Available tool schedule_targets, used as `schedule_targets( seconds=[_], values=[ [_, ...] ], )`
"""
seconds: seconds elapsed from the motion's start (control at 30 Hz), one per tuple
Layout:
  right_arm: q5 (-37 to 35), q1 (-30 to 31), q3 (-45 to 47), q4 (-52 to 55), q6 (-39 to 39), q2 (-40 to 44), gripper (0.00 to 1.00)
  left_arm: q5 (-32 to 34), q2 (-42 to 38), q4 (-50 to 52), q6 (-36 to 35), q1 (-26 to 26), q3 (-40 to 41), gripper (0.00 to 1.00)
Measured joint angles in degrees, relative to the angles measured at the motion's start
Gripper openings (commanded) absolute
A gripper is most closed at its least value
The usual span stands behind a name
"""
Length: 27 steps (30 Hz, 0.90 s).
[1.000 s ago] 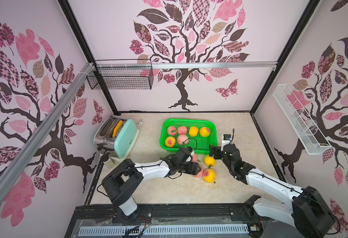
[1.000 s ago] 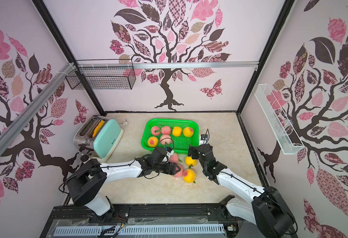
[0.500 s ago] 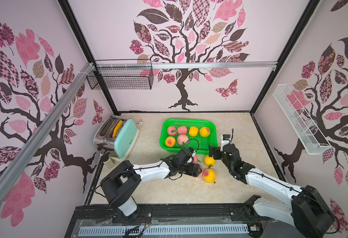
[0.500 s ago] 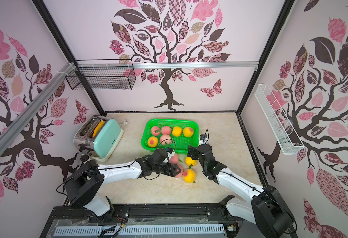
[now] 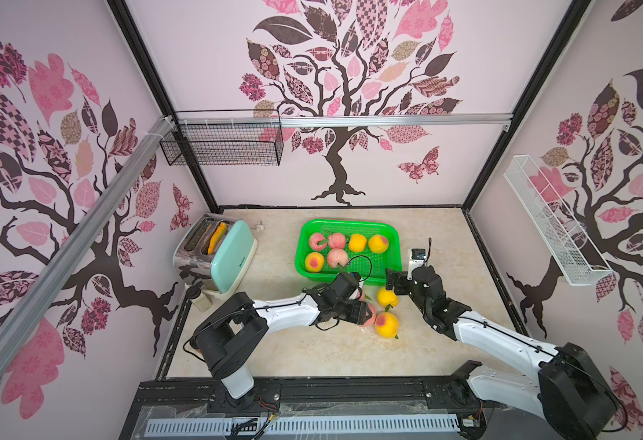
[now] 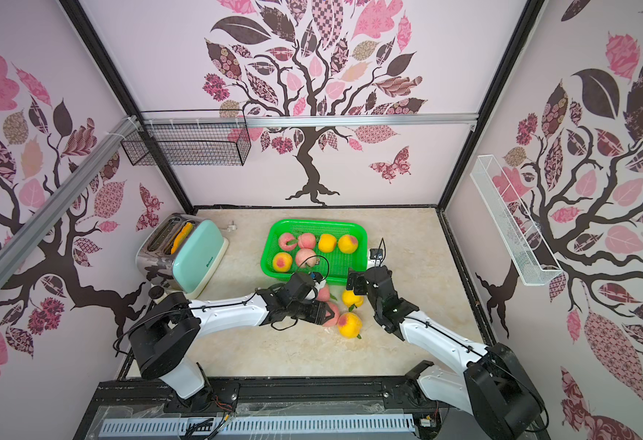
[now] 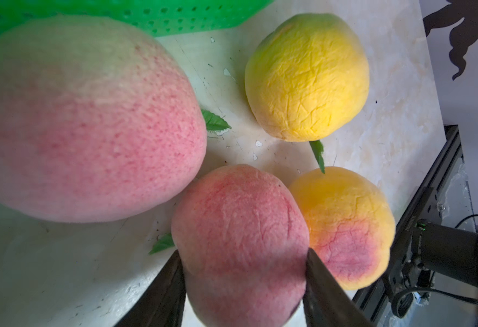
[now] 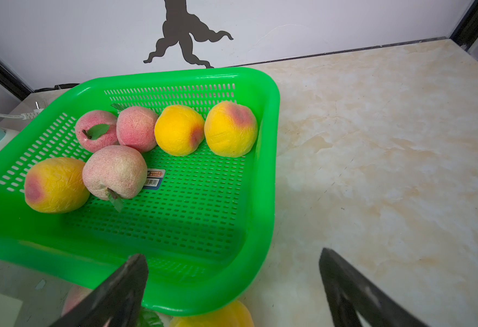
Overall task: Put the peaches into the basket
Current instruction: Pick up the peach from the center of the board.
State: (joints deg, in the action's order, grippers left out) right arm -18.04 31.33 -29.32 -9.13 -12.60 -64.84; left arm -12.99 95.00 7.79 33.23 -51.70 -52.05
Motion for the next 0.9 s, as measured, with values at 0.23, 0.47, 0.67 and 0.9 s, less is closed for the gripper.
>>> schedule_targets(
  seconds=[0.23,0.47,0.67,0.9],
  values=[
    [0.02,0.0,0.0,0.07,0.0,0.09,0.97,4.63,-14.4,0.13,-2.25,-0.02,3.45,0.54],
    [0.02,0.0,0.0,0.11,-0.02,0.22,0.97,13.2,-21.53,3.17,-7.91,0.44,-1.57,0.55],
    [0.0,0.0,0.0,0.13,-0.02,1.62,0.97,16.02,-17.42,6.16,-10.69,5.77,-8.52,0.55],
    [0.0,0.0,0.0,0.13,-0.02,2.8,0.97,16.15,-9.14,8.61,-13.07,8.59,-17.38,0.55]
  ],
)
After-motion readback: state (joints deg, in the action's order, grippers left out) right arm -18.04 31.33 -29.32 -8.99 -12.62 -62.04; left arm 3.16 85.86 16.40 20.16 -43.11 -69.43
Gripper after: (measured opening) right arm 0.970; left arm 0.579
